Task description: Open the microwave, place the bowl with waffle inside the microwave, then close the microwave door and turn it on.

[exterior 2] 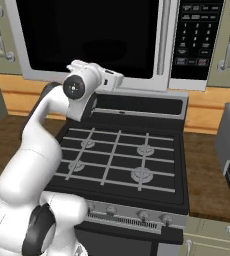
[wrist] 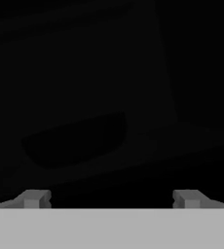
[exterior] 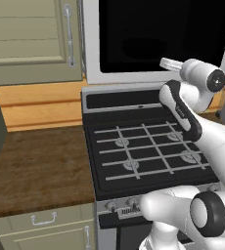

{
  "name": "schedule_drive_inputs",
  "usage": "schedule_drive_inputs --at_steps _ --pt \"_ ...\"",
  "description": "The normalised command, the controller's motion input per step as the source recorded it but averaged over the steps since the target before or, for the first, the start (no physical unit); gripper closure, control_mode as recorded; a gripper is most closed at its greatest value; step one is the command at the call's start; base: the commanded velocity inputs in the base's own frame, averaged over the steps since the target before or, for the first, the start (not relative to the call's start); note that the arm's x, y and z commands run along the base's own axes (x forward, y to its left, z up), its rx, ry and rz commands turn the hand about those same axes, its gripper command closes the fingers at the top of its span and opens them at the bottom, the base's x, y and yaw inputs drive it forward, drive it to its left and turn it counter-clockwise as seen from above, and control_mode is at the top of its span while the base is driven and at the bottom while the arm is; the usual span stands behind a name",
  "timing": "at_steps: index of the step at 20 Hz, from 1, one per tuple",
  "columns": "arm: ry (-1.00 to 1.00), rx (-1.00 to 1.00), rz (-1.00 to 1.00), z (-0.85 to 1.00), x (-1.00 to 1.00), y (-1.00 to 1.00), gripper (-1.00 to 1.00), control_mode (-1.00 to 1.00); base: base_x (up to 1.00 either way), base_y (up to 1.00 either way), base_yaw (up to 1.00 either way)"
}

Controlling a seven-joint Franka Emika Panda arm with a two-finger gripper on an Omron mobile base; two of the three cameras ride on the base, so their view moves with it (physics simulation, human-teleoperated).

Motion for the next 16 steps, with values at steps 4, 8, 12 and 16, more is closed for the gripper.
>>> schedule_drive_inputs --at_steps 4,8,12,16 --pt "0.02 0.0 0.0 0.0 0.18 0.0 -1.0 -1.0 0.0 0.0 0.0" --pt "0.0 0.0 0.0 0.0 0.25 0.0 -1.0 -1.0 0.0 0.0 0.0" --pt "0.0 0.0 0.0 0.0 0.26 0.0 -1.0 -1.0 0.0 0.0 0.0" --pt "0.0 0.0 0.0 0.01 -0.03 -0.04 -1.0 -1.0 0.0 0.0 0.0"
